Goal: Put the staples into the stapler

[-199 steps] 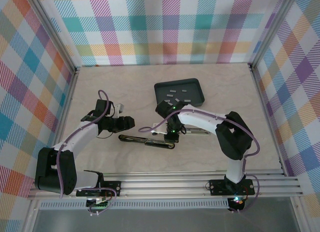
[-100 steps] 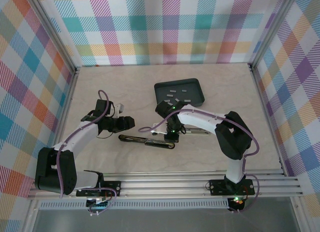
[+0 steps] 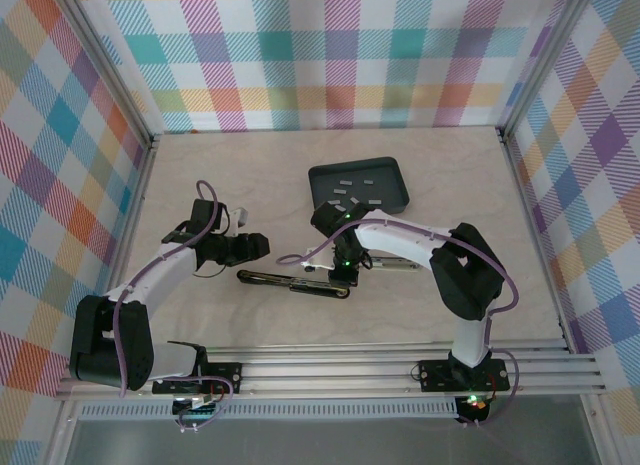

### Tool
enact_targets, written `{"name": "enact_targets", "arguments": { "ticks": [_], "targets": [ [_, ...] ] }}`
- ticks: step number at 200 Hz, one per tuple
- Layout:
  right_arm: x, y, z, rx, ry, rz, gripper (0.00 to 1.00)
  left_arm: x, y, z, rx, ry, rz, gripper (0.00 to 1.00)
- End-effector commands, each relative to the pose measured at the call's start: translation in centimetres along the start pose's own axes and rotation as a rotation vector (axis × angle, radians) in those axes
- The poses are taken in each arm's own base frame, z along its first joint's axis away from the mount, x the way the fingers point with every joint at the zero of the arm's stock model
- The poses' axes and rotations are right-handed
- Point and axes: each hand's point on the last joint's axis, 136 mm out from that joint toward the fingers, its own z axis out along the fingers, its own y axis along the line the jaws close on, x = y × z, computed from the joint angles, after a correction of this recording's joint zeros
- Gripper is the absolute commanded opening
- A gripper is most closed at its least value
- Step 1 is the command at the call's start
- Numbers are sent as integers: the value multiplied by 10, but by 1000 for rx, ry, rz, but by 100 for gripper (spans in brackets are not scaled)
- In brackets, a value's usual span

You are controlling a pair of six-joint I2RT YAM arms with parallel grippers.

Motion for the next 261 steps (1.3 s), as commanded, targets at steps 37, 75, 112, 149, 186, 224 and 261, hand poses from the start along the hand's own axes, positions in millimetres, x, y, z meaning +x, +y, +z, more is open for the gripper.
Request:
{"name": "enact_targets", "arguments": {
  "ticks": [37,75,112,149,186,224,261],
  "targets": [
    [-5,7,-9,-18,-17,15,11,-4,4,-2,-12,-5,-19,60],
    [-3,3,-5,-5,3,24,10,-3,5,-2,-14,-4,-20,60],
    [-3,4,-3,-13,7,26,10,-4,5,-2,-15,-7,-19,60],
    [-3,8,-3,-21,9,23,10,-4,6,-1,-17,-5,-21,60],
    [-2,9,0,-27,19,28,10,-3,6,-1,-17,-4,-21,60],
    [0,6,3,-19,33,32,10,-4,6,-2,-18,-7,-17,60],
    [-2,2,3,4,31,42,10,-4,6,-2,-20,-8,-17,60]
  ]
}}
